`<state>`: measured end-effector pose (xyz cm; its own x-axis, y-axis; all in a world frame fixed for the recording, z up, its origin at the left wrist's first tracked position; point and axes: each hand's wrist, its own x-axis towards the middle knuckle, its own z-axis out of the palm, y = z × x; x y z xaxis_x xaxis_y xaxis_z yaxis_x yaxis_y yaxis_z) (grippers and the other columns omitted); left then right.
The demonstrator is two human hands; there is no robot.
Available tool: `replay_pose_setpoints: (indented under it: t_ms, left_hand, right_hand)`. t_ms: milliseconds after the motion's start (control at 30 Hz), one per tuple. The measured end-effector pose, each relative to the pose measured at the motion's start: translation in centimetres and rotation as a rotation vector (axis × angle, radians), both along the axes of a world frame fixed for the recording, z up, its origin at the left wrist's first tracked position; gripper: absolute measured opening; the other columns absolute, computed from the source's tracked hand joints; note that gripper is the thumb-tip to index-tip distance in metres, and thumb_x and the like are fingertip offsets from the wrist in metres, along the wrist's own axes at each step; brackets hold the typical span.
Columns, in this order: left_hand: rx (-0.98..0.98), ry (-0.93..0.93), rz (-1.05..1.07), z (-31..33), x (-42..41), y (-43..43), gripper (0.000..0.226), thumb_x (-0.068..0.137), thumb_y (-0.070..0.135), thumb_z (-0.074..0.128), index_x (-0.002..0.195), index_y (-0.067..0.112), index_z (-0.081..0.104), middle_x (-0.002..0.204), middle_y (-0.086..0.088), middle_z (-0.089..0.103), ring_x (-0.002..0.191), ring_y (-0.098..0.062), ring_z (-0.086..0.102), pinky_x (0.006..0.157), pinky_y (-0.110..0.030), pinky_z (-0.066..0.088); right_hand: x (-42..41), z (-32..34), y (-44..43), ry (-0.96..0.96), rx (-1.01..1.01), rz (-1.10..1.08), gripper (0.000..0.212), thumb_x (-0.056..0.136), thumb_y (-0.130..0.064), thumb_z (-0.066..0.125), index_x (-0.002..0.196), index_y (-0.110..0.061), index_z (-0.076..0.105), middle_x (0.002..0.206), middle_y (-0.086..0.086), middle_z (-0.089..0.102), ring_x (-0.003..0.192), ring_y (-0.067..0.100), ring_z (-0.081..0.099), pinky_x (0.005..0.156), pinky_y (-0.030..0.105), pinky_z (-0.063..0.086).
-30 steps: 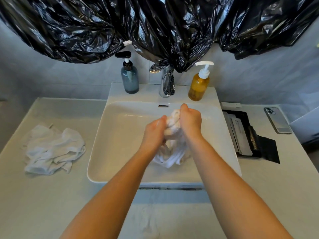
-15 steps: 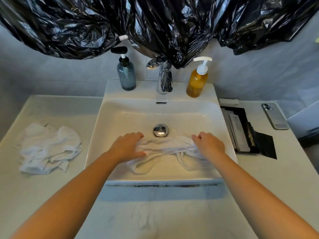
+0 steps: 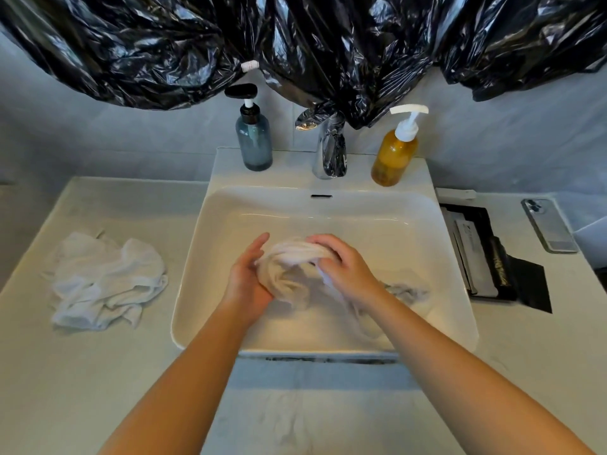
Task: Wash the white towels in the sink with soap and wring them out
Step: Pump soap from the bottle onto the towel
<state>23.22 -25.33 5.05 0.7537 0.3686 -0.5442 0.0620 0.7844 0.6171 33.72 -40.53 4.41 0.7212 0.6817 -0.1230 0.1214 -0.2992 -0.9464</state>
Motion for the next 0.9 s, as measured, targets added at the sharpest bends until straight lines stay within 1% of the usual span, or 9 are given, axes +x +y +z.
replay_pose_setpoints:
  t_ms: [67,133,233,300,500,600,667,800,900]
  left_hand:
    - [-0.052,0.036,0.007,1.6,2.1,-1.7,0.032,0.099,0.038,0.045,0.089,0.014,0.063,0.082,-0.014,0.069,0.071,-0.027,0.067,0.068,-0.034,0.053]
    - [-0.018,0.092,-0.032,2.6,4.1,-4.1,0.039,0.1,0.042,0.045,0.072,0.017,0.054,0.065,-0.006,0.058,0.062,-0.02,0.06,0.057,-0.027,0.048]
    - [0.135,0.178,-0.086,2.9,5.5,-7.5,0.033,0.098,0.023,0.043,0.066,0.013,0.049,0.06,-0.005,0.051,0.064,-0.02,0.053,0.057,-0.027,0.043]
    - [0.259,0.226,-0.103,2.9,5.3,-8.7,0.018,0.088,0.021,0.046,0.074,0.012,0.054,0.069,-0.01,0.052,0.071,-0.023,0.053,0.061,-0.031,0.043]
    - [0.461,0.153,0.028,3.7,5.4,-6.3,0.02,0.096,0.02,0.052,0.078,0.013,0.057,0.068,-0.005,0.06,0.064,-0.018,0.059,0.058,-0.027,0.048]
    - [0.495,0.139,0.061,3.9,5.5,-6.8,0.033,0.098,0.017,0.048,0.065,0.019,0.042,0.051,0.006,0.044,0.046,-0.012,0.043,0.042,-0.023,0.034]
    - [0.572,0.139,0.031,4.2,5.4,-7.8,0.035,0.096,0.012,0.044,0.063,0.019,0.038,0.048,0.008,0.039,0.043,-0.009,0.038,0.04,-0.022,0.031]
    - [0.669,0.118,-0.048,4.7,4.4,-7.5,0.029,0.098,0.012,0.042,0.069,0.014,0.046,0.061,-0.001,0.047,0.057,-0.011,0.048,0.051,-0.024,0.041]
    - [0.739,0.072,-0.091,4.7,3.8,-6.7,0.028,0.098,0.014,0.047,0.07,0.015,0.048,0.068,-0.006,0.05,0.066,-0.017,0.051,0.062,-0.03,0.044]
  right_hand:
    - [-1.6,1.1,0.1,-0.075,0.066,-0.068,0.015,0.081,-0.029,0.053,0.093,-0.028,0.062,0.1,-0.002,0.061,0.091,0.006,0.057,0.08,0.021,0.044]
    - [-3.1,1.8,0.9,-0.173,0.044,-0.178,0.018,0.083,-0.046,0.049,0.078,-0.03,0.057,0.089,-0.004,0.058,0.081,0.006,0.056,0.071,0.024,0.045]
    - [-2.6,3.1,2.4,-0.213,-0.063,-0.499,0.032,0.09,-0.041,0.043,0.066,-0.025,0.057,0.075,-0.001,0.063,0.074,0.019,0.061,0.067,0.032,0.048]
    - [-0.6,3.4,2.5,-0.169,-0.133,-0.555,0.033,0.088,-0.033,0.039,0.058,-0.024,0.047,0.064,-0.003,0.055,0.065,0.018,0.052,0.063,0.032,0.039]
    - [-0.5,2.5,-0.2,0.01,0.077,-0.441,0.023,0.083,-0.031,0.045,0.063,-0.022,0.046,0.062,-0.006,0.047,0.062,0.012,0.044,0.063,0.033,0.038]
    - [-3.5,3.0,0.8,-0.014,0.081,-0.475,0.022,0.078,-0.036,0.044,0.06,-0.027,0.052,0.064,-0.008,0.055,0.066,0.013,0.055,0.061,0.029,0.044]
    - [-2.7,3.1,1.7,-0.017,0.082,-0.593,0.026,0.076,-0.03,0.042,0.051,-0.027,0.049,0.053,-0.01,0.05,0.058,0.013,0.047,0.058,0.03,0.039]
    - [-0.2,3.6,1.6,0.001,0.097,-0.579,0.043,0.087,-0.016,0.046,0.047,-0.031,0.049,0.046,-0.013,0.042,0.056,0.013,0.035,0.058,0.034,0.032]
    - [-0.2,4.3,0.3,0.032,0.154,-0.429,0.038,0.096,-0.01,0.049,0.062,-0.024,0.046,0.058,-0.011,0.044,0.057,0.007,0.04,0.058,0.026,0.037]
